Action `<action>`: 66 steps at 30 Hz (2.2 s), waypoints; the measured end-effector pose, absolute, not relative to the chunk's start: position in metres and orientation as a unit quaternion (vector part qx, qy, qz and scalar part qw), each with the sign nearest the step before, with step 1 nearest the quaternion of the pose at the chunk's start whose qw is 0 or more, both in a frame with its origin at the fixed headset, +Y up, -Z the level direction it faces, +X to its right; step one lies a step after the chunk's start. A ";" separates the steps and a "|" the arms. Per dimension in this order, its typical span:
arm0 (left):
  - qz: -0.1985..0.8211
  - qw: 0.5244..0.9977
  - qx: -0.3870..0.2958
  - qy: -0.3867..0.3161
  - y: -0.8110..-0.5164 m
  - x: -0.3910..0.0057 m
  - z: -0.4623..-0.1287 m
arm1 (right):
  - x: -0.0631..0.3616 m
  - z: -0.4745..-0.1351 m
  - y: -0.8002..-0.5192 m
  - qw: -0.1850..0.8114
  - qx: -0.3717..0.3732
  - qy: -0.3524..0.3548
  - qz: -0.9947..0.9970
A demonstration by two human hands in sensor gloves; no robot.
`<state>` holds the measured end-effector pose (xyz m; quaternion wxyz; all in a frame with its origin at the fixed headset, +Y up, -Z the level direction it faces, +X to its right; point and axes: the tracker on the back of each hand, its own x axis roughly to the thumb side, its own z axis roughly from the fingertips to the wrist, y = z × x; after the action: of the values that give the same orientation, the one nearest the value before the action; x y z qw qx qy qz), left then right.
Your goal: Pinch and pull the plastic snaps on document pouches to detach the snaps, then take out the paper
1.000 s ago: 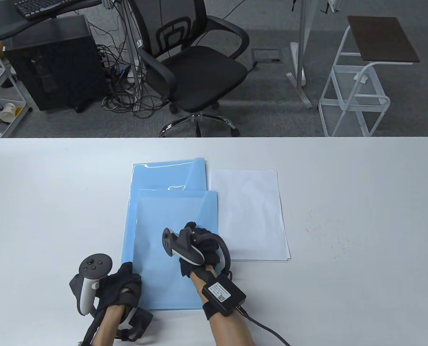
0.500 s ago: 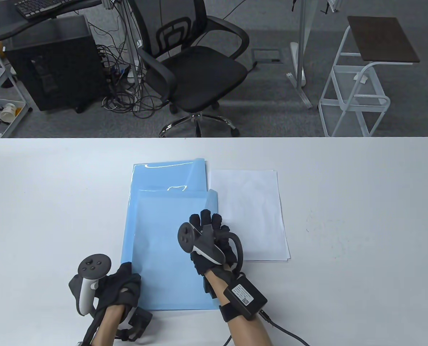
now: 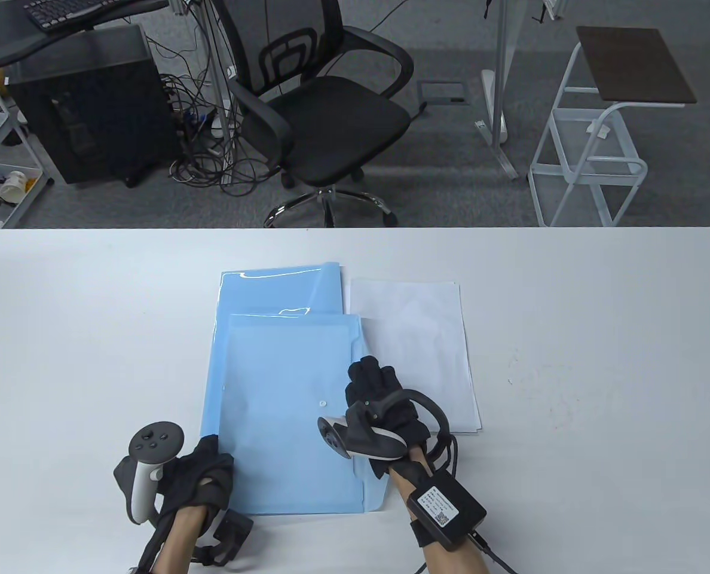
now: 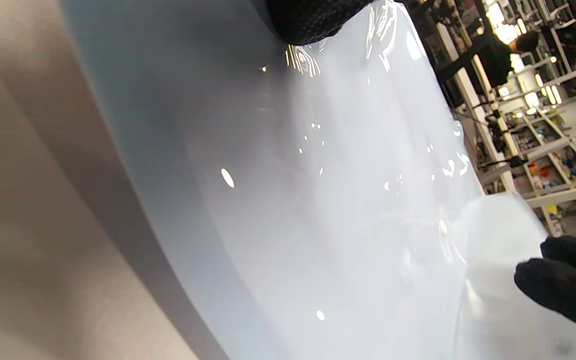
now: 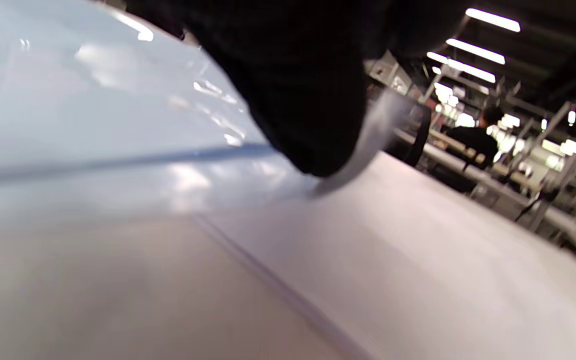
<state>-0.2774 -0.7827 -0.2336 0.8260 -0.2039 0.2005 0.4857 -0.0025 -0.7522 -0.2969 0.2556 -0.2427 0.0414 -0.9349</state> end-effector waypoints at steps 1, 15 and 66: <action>0.487 0.825 -0.204 0.200 -0.783 -0.277 -0.234 | -0.002 -0.295 -0.754 0.272 -0.241 0.044 -0.931; 0.489 0.824 -0.205 0.200 -0.782 -0.277 -0.233 | 0.016 -0.298 -0.752 0.087 -0.156 -0.079 -0.981; 0.627 0.726 -0.242 0.145 -0.792 -0.285 -0.231 | 0.054 -0.297 -0.788 -0.624 -0.050 -0.270 -0.731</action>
<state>-0.2851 -0.7915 -0.2308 0.7260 -0.2424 0.1451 0.6270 0.0544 -0.7882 -0.2966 -0.6244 -0.0501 -0.2704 -0.7311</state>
